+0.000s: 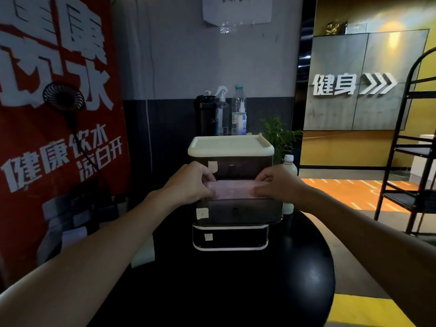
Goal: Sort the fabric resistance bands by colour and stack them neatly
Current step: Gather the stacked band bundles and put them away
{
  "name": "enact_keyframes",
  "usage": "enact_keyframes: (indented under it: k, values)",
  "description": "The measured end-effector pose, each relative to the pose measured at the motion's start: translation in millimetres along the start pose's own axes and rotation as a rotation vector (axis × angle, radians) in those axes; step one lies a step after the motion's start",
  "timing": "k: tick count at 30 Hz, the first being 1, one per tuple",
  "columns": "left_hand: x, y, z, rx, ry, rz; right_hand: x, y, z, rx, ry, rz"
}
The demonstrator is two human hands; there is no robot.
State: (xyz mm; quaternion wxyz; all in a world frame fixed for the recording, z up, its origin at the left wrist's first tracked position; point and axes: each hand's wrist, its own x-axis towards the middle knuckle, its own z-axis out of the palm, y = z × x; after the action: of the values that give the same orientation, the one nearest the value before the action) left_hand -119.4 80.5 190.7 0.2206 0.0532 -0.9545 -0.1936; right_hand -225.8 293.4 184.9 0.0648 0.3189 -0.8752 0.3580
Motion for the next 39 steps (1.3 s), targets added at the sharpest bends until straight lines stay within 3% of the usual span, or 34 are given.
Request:
enact_keyframes:
  k: [8, 15, 19, 24, 33, 39]
  values:
    - [7.1, -8.2, 1.3, 0.035, -0.132, -0.005, 8.5, 4.0, 3.3, -0.060, -0.117, 0.051]
    - [-24.4, -19.2, -11.5, -0.229, 0.081, 0.047, -16.3, 17.1, -12.2, 0.327, -0.001, -0.007]
    - [-41.3, -38.1, -1.4, -0.378, -0.056, -0.033, -32.3, 33.9, -10.4, 0.534, -0.171, -0.055]
    - [-39.5, -43.1, 9.2, -0.489, -0.165, 0.032, -28.6, 43.2, -3.3, 0.564, -0.316, -0.105]
    - [-29.4, -54.7, 16.3, -0.581, -0.157, 0.050, -16.8, 53.1, 9.4, 0.611, -0.257, -0.065]
    - [-22.8, -62.3, 18.1, -0.506, -0.091, 0.016, -12.6, 51.6, 16.0, 0.637, -0.200, -0.042]
